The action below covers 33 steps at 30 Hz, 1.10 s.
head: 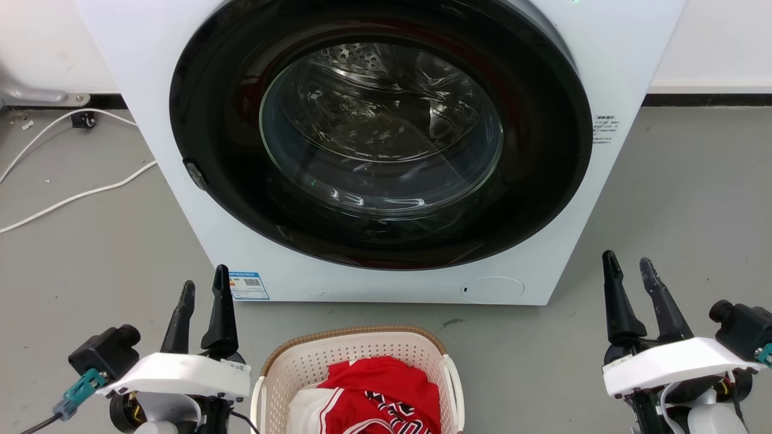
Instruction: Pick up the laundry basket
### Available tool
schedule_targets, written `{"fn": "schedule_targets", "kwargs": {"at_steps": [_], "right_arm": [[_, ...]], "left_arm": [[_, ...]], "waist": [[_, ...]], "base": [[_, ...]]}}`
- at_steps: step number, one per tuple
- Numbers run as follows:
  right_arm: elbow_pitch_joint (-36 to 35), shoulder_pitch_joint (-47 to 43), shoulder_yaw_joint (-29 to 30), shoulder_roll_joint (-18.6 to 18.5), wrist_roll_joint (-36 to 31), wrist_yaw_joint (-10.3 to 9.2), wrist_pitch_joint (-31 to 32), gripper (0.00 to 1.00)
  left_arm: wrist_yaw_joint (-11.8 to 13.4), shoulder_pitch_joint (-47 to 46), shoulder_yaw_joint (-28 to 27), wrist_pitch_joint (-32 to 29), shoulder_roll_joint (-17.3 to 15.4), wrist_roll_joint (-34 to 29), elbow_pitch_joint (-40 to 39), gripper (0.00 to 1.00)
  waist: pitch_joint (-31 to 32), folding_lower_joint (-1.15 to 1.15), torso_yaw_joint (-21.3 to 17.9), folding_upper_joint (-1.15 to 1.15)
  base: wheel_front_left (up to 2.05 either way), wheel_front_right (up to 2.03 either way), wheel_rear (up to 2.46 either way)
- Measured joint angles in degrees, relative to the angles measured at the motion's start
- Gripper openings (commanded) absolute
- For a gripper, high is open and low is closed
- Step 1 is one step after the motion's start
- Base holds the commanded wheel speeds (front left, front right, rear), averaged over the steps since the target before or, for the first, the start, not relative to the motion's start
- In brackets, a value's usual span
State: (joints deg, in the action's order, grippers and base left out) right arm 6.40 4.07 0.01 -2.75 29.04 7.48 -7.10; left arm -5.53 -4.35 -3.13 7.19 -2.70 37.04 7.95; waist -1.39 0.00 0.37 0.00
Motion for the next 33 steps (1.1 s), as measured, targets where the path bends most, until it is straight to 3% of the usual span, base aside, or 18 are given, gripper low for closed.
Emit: {"fn": "schedule_targets", "kwargs": {"at_steps": [33], "right_arm": [[-0.99, -0.53, 0.1, -0.02, -20.78, 0.01, -4.57, 1.0]], "left_arm": [[0.54, 0.32, 0.44, 4.59, -0.05, -20.35, -0.4, 1.0]], "waist": [[-0.23, 0.0, 0.14, 0.0]], "base": [[0.0, 0.0, 0.0]]}}
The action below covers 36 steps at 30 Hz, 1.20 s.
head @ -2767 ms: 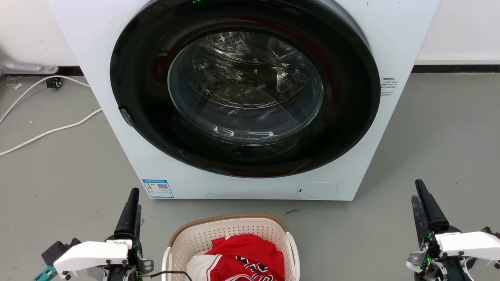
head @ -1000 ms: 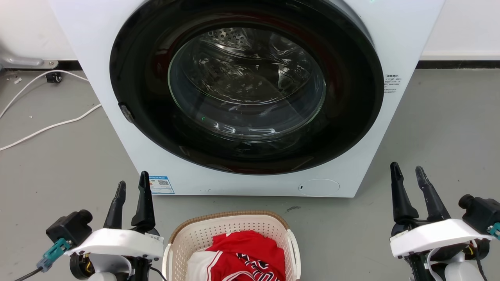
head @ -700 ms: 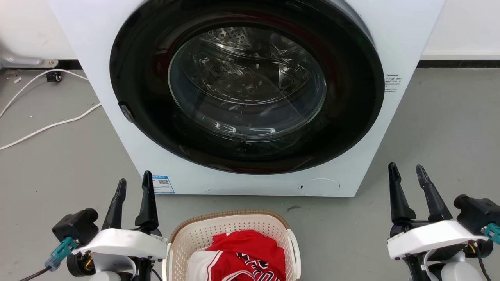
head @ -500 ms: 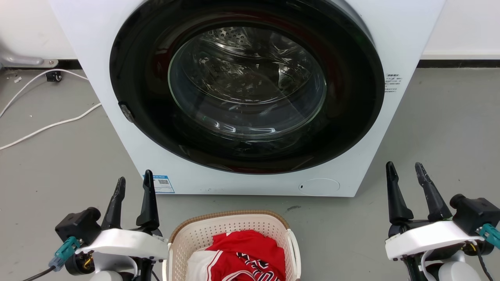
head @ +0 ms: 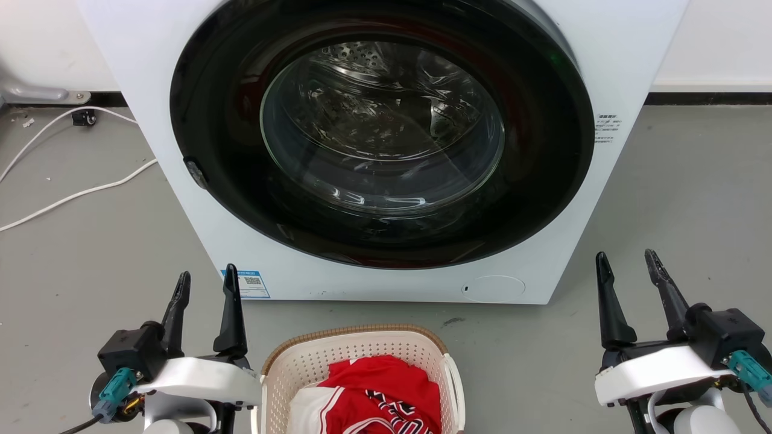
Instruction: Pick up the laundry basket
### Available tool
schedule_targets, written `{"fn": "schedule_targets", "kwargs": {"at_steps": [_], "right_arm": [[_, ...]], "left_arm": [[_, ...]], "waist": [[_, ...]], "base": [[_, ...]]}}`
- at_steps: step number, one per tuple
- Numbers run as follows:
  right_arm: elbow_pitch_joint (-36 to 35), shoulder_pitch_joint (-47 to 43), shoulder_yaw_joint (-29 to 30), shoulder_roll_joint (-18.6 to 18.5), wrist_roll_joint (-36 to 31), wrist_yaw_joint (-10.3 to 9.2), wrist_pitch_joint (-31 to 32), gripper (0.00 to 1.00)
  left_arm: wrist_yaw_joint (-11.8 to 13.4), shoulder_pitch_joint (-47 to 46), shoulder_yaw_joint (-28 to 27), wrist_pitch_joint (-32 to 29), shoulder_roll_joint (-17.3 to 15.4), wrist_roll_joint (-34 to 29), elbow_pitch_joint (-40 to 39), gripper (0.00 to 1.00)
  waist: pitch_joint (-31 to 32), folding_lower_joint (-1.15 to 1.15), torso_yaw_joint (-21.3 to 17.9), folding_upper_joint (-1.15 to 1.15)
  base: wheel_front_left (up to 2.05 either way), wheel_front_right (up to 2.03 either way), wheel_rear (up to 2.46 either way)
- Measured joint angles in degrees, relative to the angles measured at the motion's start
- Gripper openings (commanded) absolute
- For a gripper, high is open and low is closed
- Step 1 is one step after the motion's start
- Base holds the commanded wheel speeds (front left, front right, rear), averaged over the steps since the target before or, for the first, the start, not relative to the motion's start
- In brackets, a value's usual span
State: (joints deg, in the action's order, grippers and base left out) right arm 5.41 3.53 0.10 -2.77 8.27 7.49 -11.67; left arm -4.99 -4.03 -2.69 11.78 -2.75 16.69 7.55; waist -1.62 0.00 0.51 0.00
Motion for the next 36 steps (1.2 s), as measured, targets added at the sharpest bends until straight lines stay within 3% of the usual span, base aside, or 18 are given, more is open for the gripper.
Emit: {"fn": "schedule_targets", "kwargs": {"at_steps": [29, 36], "right_arm": [[-1.08, -0.35, -0.98, -0.01, -10.2, 0.01, -3.19, 1.0], [-1.03, -0.4, -0.79, -0.01, -9.38, 0.01, -3.42, 1.0]], "left_arm": [[0.47, 0.3, -0.07, 3.07, -0.04, -12.1, 1.03, 1.0], [0.53, 0.35, -0.21, 3.23, -0.05, -12.32, 1.59, 1.0]], "waist": [[0.12, 0.0, 0.44, 0.0], [0.14, 0.0, 0.52, 0.0]], "base": [[0.0, 0.0, 0.0], [0.0, 0.0, 0.0]]}}
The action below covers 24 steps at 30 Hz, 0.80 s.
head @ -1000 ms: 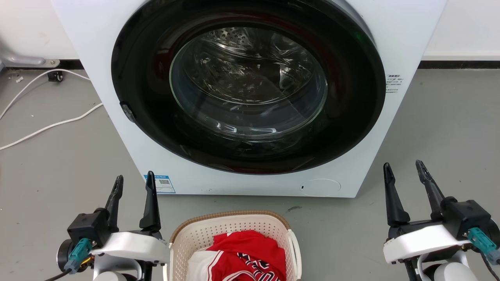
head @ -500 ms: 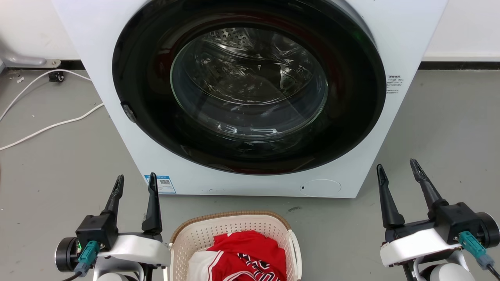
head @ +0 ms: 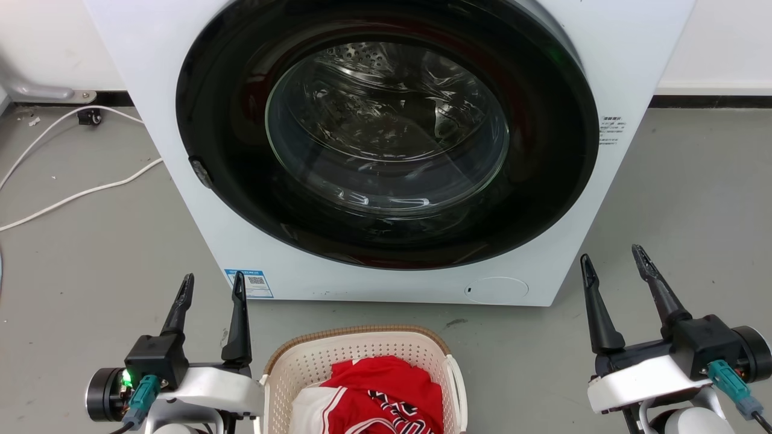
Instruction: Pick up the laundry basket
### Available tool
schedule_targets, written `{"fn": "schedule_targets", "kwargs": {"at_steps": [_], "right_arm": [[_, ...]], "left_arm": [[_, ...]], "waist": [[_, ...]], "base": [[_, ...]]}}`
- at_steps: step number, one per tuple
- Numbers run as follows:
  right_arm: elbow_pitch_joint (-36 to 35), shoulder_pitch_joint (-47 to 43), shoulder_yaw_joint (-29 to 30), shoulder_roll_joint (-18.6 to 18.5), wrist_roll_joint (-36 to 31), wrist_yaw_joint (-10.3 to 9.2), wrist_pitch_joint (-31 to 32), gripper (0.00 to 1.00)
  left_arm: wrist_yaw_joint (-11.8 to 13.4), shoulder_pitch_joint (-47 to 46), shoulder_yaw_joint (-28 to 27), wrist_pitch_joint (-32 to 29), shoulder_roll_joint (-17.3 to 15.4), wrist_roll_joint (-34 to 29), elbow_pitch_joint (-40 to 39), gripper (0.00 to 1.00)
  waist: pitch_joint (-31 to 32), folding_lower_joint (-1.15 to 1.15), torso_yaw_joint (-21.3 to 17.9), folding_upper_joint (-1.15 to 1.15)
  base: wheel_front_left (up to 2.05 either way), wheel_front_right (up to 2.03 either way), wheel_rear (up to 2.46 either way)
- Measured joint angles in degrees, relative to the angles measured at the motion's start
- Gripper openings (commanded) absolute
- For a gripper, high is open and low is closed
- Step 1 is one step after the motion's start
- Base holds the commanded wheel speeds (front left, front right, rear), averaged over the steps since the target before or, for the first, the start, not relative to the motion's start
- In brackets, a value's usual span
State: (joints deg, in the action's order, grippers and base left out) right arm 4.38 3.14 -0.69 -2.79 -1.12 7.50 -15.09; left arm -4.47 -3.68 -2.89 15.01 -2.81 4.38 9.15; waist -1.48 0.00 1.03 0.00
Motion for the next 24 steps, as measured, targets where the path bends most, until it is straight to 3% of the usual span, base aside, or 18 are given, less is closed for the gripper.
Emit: {"fn": "schedule_targets", "kwargs": {"at_steps": [24], "right_arm": [[0.4, -0.2, 0.19, -0.01, 1.14, 0.0, 0.0, 1.0]], "left_arm": [[1.46, 0.19, 0.01, 0.04, 0.0, -0.25, 0.93, 1.0]], "waist": [[0.27, 0.0, -0.11, 0.0]], "base": [[0.0, 0.0, 0.0]]}}
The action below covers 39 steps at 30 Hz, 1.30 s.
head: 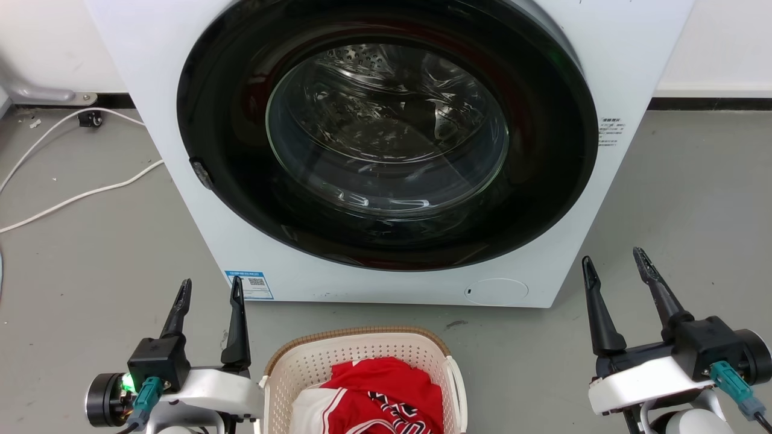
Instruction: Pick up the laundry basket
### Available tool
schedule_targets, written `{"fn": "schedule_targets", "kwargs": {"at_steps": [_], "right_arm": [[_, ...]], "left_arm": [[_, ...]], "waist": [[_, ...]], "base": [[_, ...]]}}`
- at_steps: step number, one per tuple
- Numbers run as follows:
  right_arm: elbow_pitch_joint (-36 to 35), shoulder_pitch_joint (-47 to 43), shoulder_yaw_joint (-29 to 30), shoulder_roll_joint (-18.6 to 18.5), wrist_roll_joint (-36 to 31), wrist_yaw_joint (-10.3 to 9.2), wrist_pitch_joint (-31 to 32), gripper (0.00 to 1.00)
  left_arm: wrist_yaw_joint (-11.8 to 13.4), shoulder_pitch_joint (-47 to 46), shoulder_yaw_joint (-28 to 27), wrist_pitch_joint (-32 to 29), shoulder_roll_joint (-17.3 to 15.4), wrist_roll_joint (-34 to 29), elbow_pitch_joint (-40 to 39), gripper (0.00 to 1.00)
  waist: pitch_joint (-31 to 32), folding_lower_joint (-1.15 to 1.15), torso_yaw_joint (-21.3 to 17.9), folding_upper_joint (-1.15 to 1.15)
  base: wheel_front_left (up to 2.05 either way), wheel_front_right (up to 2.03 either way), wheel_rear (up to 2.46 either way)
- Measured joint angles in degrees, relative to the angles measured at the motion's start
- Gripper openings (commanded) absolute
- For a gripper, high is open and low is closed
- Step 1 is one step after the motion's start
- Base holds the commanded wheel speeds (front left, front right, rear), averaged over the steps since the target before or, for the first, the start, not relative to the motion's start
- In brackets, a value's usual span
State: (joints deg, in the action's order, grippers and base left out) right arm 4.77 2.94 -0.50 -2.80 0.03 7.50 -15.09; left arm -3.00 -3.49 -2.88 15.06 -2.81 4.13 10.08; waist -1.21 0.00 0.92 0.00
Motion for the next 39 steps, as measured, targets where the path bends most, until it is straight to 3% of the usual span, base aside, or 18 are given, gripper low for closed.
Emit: {"fn": "schedule_targets", "kwargs": {"at_steps": [32, 39], "right_arm": [[1.0, 0.01, 0.2, 0.0, 3.04, 0.0, 0.0, 1.0], [4.49, 0.86, -2.35, -0.02, 3.76, 0.0, -0.01, 1.0]], "left_arm": [[0.49, -0.01, -0.52, 0.01, 0.0, 0.07, 0.37, 1.0], [-0.04, -0.78, -2.6, 0.01, -0.01, -1.07, 2.41, 1.0]], "waist": [[-0.62, 0.0, 0.35, 0.0], [-2.16, 0.0, 0.58, 0.0]], "base": [[0.0, 0.0, 0.0], [0.0, 0.0, 0.0]]}}
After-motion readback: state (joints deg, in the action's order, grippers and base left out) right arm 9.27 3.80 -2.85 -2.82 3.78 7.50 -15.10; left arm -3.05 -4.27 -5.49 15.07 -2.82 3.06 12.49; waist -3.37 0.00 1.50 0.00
